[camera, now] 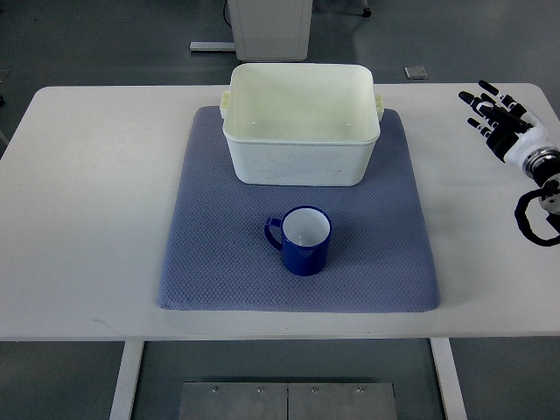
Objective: Place cup in box with right hand
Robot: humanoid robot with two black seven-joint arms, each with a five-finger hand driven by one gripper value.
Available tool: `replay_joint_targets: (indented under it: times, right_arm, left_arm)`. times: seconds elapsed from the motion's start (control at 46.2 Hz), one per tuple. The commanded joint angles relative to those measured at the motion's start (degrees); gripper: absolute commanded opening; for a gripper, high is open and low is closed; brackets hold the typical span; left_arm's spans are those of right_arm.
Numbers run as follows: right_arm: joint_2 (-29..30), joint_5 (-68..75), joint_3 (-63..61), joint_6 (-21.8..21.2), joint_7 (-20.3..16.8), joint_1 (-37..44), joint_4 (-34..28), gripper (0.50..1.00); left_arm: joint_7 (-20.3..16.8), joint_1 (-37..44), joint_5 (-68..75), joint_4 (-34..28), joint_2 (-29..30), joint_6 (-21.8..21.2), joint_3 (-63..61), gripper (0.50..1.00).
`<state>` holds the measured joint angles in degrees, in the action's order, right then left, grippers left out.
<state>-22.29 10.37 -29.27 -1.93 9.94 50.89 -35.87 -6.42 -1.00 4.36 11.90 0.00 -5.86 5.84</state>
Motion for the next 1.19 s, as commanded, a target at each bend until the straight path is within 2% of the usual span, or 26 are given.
replay_joint_targets:
  times: [0.0, 0.974, 1.169]
  right_arm:
    - [0.0, 0.0, 0.0, 0.1, 0.0, 0.0, 0.0, 1.0]
    - [0.1, 0.0, 0.1, 0.3, -0.1, 0.3, -0.1, 1.0]
    - [-1.7, 0.1, 0.2, 0.4, -0.1, 0.8, -0.8, 1.0]
  left_arm:
    - [-0.1, 0.1, -0.1, 0.0, 0.0, -0.1, 0.1, 1.0]
    - [-0.3, 0.2, 0.0, -0.4, 0.0, 0.1, 0.0, 1.0]
    - [-0.3, 0.2, 0.0, -0.4, 0.0, 0.1, 0.0, 1.0]
